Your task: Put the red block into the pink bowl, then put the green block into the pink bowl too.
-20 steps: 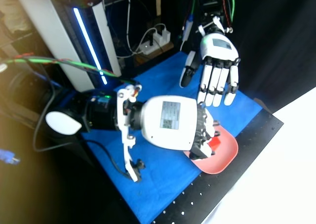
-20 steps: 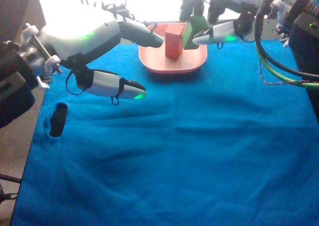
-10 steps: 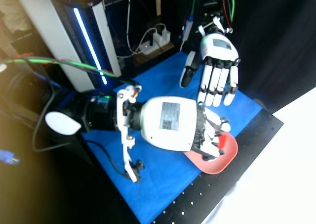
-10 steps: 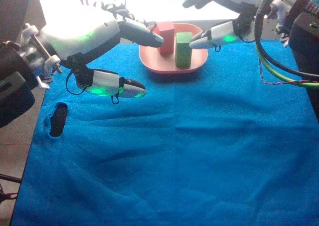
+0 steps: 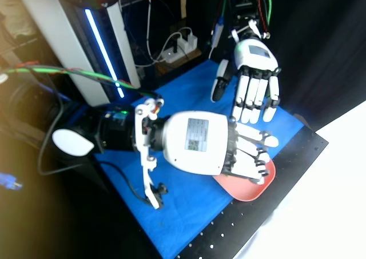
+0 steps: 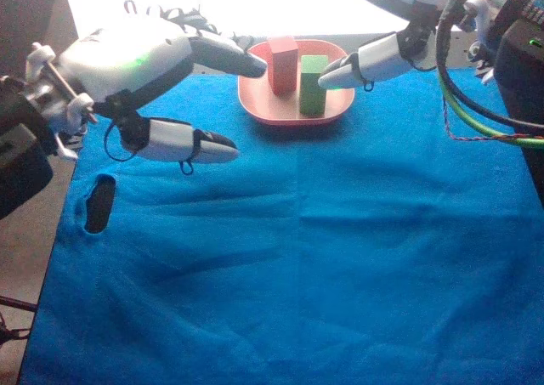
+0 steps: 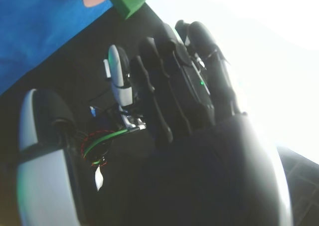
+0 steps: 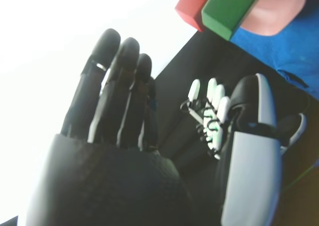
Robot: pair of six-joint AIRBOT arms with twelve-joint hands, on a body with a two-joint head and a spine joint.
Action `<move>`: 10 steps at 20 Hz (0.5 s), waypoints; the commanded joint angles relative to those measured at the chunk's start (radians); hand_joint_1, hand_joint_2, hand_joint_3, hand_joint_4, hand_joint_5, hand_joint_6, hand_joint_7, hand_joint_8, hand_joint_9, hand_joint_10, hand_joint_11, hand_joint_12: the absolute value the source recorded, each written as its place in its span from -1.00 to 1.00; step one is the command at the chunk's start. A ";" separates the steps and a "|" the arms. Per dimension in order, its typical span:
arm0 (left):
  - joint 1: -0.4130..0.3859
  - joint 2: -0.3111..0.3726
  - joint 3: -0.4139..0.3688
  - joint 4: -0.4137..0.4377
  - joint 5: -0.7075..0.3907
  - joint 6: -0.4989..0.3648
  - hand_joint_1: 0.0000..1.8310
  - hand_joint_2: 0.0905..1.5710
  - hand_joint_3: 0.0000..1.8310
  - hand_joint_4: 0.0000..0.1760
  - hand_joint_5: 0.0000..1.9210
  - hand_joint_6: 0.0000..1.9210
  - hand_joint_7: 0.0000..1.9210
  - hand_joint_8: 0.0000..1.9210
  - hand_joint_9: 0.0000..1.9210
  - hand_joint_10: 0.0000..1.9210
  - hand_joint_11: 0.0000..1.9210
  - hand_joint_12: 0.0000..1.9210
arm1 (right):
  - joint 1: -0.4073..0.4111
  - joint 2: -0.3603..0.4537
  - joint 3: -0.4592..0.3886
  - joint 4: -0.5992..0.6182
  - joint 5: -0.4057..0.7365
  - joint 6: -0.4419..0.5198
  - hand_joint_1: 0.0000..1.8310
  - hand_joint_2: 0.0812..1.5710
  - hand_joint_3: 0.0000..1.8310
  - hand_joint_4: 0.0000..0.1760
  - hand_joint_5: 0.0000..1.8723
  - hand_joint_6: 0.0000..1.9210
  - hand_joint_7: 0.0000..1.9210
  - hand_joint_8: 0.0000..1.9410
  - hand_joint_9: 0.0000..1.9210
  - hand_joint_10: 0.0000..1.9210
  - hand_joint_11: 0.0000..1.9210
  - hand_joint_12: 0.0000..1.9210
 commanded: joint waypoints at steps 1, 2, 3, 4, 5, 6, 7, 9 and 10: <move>-0.004 0.007 0.009 -0.039 -0.130 -0.002 -0.01 0.13 -1.00 -1.00 -0.38 -1.00 -0.25 -1.00 -0.33 -1.00 -0.99 -0.18 | 0.019 0.017 -0.009 0.025 0.114 0.003 0.00 -0.06 -1.00 0.06 -0.76 -1.00 -0.53 -1.00 -0.45 -1.00 -0.77 -0.40; 0.001 0.008 0.012 -0.057 -0.139 -0.002 0.00 0.12 -1.00 -1.00 -0.41 -1.00 -0.30 -1.00 -0.36 -1.00 -1.00 -0.18 | 0.019 0.031 -0.017 0.025 0.114 0.003 0.00 -0.08 -1.00 0.28 -0.77 -1.00 -0.55 -1.00 -0.47 -1.00 -0.79 -0.41; 0.009 0.012 0.016 -0.085 -0.156 -0.002 0.00 0.13 -1.00 -1.00 -0.46 -1.00 -0.39 -1.00 -0.40 -1.00 -0.90 -0.13 | 0.019 0.061 -0.037 0.026 0.115 0.003 0.00 -0.10 -1.00 0.84 -0.81 -1.00 -0.57 -1.00 -0.51 -1.00 -0.81 -0.42; 0.018 0.019 0.017 -0.110 -0.174 -0.002 0.00 0.14 -1.00 -0.84 -0.52 -1.00 -0.43 -1.00 -0.44 -1.00 -0.86 -0.16 | 0.019 0.081 -0.051 0.036 0.117 0.003 0.03 -0.10 -1.00 0.97 -0.84 -1.00 -0.60 -1.00 -0.55 -1.00 -0.85 -0.45; 0.028 0.028 0.015 -0.133 -0.195 -0.002 0.01 0.10 -1.00 -0.66 -0.57 -1.00 -0.43 -1.00 -0.40 -1.00 -0.82 -0.20 | 0.019 0.099 -0.067 0.040 0.129 0.003 0.02 -0.13 -1.00 0.99 -0.86 -1.00 -0.63 -1.00 -0.60 -1.00 -0.90 -0.51; 0.049 0.042 0.008 -0.169 -0.229 -0.002 0.00 0.09 -1.00 -0.61 -0.60 -1.00 -0.44 -1.00 -0.39 -1.00 -0.81 -0.21 | 0.019 0.124 -0.094 0.041 0.140 0.003 0.04 -0.14 -1.00 1.00 -0.88 -1.00 -0.65 -1.00 -0.63 -1.00 -0.94 -0.54; 0.064 0.052 0.002 -0.195 -0.256 -0.002 -0.04 0.07 -1.00 -0.50 -0.64 -1.00 -0.47 -1.00 -0.40 -1.00 -0.82 -0.26 | 0.019 0.143 -0.111 0.041 0.149 0.003 0.02 -0.16 -1.00 1.00 -0.88 -1.00 -0.65 -1.00 -0.62 -0.99 -0.95 -0.55; 0.093 0.075 -0.009 -0.239 -0.299 -0.002 -0.06 0.02 -1.00 0.16 -0.68 -1.00 -0.52 -1.00 -0.45 -1.00 -0.87 -0.30 | 0.019 0.181 -0.143 0.041 0.164 0.003 0.02 -0.16 -0.99 1.00 -0.94 -1.00 -0.73 -1.00 -0.69 -1.00 -1.00 -0.61; 0.102 0.088 -0.016 -0.253 -0.315 -0.002 -0.08 0.00 -1.00 0.23 -0.70 -1.00 -0.52 -1.00 -0.46 -1.00 -0.89 -0.26 | 0.019 0.200 -0.158 0.041 0.165 0.003 -0.02 -0.16 -0.99 1.00 -0.97 -1.00 -0.75 -1.00 -0.70 -0.99 -0.99 -0.63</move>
